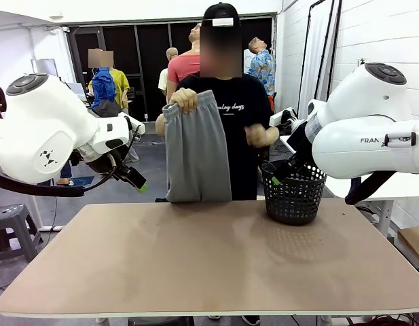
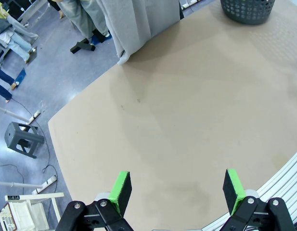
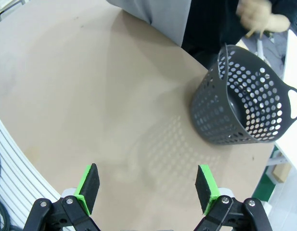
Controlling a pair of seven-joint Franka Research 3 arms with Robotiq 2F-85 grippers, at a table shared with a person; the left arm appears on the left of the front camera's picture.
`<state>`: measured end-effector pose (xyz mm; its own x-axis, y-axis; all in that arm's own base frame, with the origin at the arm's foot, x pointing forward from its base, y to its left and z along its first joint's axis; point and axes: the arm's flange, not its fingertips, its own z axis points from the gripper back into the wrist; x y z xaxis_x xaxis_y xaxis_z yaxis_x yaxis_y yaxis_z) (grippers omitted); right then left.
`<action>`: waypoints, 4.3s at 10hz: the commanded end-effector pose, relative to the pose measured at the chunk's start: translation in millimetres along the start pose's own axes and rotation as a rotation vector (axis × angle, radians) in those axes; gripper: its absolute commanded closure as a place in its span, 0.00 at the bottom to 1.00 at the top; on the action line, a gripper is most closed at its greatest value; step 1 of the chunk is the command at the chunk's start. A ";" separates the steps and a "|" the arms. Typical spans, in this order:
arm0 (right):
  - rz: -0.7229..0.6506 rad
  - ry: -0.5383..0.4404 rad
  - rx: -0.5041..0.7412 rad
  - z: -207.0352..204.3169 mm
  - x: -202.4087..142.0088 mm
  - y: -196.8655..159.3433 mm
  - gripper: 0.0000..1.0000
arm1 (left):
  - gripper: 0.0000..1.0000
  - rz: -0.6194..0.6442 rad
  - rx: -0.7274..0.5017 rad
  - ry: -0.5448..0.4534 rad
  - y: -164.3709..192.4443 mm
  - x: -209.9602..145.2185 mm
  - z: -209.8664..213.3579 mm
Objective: Fold the training pants.
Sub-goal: Grab both ends of the Training pants handed by a person.
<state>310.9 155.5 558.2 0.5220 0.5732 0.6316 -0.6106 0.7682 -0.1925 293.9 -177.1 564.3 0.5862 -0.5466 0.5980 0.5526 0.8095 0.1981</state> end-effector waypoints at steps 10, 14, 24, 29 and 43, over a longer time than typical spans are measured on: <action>0.002 -0.003 0.011 -0.1 -0.2 0.1 0.00 | 0.00 -0.005 -0.004 0.000 0.9 -0.2 -0.4; 0.002 -0.003 0.011 -0.1 -0.2 0.1 0.00 | 0.00 -0.005 -0.004 0.000 0.9 -0.2 -0.4; 0.147 -0.034 0.029 4.0 4.2 -10.8 0.00 | 0.00 -0.145 -0.009 0.008 7.5 0.9 9.3; 0.508 0.042 0.045 -5.2 15.7 -41.6 0.00 | 0.00 -0.520 -0.056 0.032 39.9 10.7 -4.1; 0.780 0.073 0.149 -83.5 22.9 -69.3 0.00 | 0.00 -0.871 -0.219 0.056 88.6 28.9 -89.7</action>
<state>401.9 141.1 521.7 -0.0117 0.9620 0.2729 -0.8773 0.1210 -0.4643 397.4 -140.5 527.9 -0.0142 -0.9726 0.2319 0.9016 0.0879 0.4236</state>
